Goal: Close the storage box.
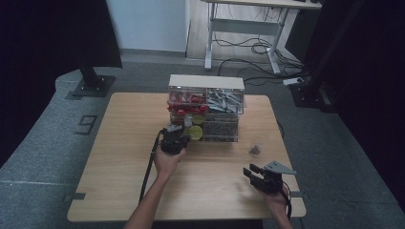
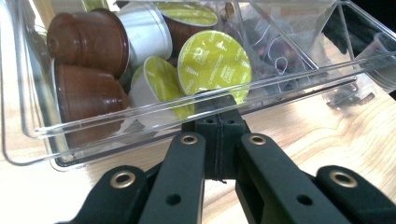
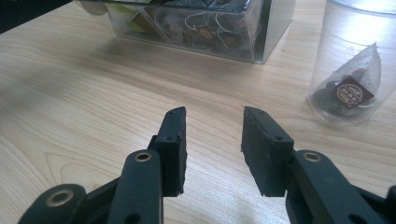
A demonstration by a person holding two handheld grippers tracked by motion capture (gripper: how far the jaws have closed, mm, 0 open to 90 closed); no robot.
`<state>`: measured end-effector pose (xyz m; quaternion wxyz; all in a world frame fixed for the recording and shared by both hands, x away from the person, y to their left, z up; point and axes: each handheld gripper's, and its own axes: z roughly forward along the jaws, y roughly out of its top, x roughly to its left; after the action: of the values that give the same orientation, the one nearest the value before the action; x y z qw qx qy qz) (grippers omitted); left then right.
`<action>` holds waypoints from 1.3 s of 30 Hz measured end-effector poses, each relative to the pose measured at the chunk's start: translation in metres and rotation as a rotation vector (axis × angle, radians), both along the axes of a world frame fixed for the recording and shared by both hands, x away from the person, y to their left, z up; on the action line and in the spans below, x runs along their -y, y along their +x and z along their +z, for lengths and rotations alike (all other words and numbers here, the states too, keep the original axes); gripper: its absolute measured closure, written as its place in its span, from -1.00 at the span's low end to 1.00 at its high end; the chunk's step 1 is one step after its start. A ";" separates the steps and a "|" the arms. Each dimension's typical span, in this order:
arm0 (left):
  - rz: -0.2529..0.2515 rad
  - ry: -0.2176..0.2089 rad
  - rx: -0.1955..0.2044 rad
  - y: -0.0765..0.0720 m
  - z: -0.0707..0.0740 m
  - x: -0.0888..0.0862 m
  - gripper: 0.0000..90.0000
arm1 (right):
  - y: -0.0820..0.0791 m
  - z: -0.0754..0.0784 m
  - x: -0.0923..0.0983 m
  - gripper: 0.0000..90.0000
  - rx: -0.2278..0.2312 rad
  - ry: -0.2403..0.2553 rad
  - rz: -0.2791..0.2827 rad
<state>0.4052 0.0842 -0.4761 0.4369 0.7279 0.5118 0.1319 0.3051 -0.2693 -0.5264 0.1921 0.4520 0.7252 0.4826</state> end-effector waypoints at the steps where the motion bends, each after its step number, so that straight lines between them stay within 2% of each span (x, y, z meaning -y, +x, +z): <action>1: -0.001 -0.005 -0.004 0.000 -0.001 0.000 1.00 | 0.000 -0.001 0.000 0.33 0.000 0.001 -0.001; 9: -0.003 -0.024 -0.034 0.002 -0.013 -0.002 1.00 | 0.001 -0.003 -0.005 0.33 -0.011 0.005 0.006; 39: -0.015 -0.014 -0.041 -0.003 -0.019 -0.003 1.00 | 0.001 -0.003 -0.002 0.34 -0.006 0.007 -0.012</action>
<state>0.4020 0.0870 -0.4956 0.4324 0.7311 0.5162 0.1100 0.3059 -0.2668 -0.5291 0.1911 0.4584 0.7215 0.4825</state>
